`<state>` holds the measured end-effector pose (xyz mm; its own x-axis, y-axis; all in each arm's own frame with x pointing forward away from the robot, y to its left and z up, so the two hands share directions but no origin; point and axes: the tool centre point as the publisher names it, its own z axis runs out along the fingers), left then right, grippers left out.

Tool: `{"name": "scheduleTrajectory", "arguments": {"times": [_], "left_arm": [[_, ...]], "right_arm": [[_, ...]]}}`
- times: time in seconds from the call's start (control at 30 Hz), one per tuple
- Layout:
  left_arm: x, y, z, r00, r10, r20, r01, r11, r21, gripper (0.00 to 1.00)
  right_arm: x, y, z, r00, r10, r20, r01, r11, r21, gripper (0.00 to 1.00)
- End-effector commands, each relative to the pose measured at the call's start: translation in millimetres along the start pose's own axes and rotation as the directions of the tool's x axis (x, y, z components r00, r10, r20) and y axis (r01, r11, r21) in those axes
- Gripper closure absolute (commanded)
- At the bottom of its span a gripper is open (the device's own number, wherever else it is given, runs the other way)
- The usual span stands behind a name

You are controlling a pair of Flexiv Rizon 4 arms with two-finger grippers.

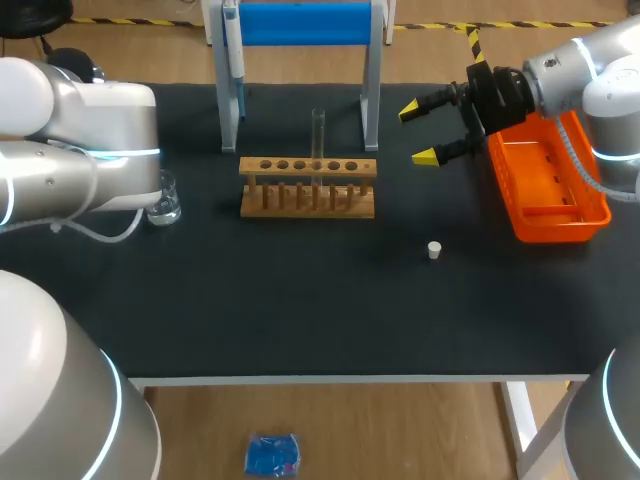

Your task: Invert the test tube, pick up the pipette, mount the tip to pipette, aspirate from beaker and dispense into the tube, eject the tip, return the pipette, and cap with the stopper.

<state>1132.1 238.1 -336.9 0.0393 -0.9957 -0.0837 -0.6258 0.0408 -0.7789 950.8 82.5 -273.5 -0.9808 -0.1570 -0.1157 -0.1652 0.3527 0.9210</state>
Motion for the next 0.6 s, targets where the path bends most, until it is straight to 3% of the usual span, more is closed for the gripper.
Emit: {"name": "scheduleTrajectory", "arguments": {"times": [0.03, 0.3, 0.6], "left_arm": [[-1.2, -5.6, -13.1, 1.0, 0.003, 0.001, -0.003, 1.0, 0.004, 1.0], [0.1, -19.5, -32.4, 1.0, 0.019, 0.01, -0.02, 0.999, 0.037, 1.0], [13.5, -30.2, -95.1, 0.982, 0.162, -0.094, -0.154, 0.985, 0.081, 1.0]], "right_arm": [[0.0, 0.4, -0.6, 1.0, 0.001, -0.001, -0.001, 1.0, 0.002, 0.0], [0.0, 0.4, -0.6, 1.0, 0.001, -0.001, -0.001, 1.0, 0.002, 0.0], [0.0, 0.4, -0.6, 1.0, 0.001, -0.001, -0.001, 1.0, 0.002, 0.0]]}}
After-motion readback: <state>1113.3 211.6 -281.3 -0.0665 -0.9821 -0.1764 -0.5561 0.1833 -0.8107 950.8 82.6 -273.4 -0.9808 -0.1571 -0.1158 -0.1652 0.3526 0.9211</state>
